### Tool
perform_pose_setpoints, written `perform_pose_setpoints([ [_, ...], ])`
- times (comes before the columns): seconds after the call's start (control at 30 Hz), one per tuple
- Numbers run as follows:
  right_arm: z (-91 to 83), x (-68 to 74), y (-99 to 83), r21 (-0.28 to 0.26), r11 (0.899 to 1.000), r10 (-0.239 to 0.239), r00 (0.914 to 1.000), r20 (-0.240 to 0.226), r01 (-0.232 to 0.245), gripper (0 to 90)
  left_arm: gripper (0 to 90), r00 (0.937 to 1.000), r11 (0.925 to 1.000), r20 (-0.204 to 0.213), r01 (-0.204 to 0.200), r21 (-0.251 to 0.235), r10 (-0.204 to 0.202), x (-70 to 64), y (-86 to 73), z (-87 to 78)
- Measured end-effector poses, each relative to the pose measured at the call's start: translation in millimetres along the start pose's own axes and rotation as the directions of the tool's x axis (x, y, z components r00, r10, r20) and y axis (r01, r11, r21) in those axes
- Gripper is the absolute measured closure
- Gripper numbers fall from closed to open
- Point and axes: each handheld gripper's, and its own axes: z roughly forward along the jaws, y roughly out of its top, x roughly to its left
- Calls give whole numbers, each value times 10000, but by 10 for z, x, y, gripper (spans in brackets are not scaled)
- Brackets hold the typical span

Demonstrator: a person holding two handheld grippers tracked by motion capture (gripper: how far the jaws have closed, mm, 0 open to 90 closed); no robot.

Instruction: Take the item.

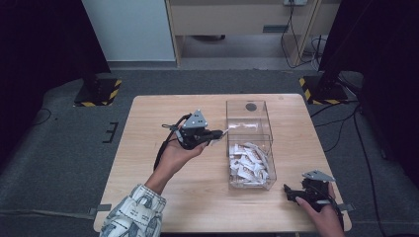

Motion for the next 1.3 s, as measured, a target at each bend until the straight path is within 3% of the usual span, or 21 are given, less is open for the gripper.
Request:
perform_pose_setpoints([
  [0.6, 0, 0, 0, -1, 10000, -4, 10000, 0, 4, 8, 896, 9994, 9998, -303, 166, 60, -164, 157, -108, -137],
  [1.3, 0, 0, 0, 1, 10000, -3, 10000, 1, 3, 8, 896, 9992, 9996, -338, 221, 167, -215, 263, -207, -174],
])
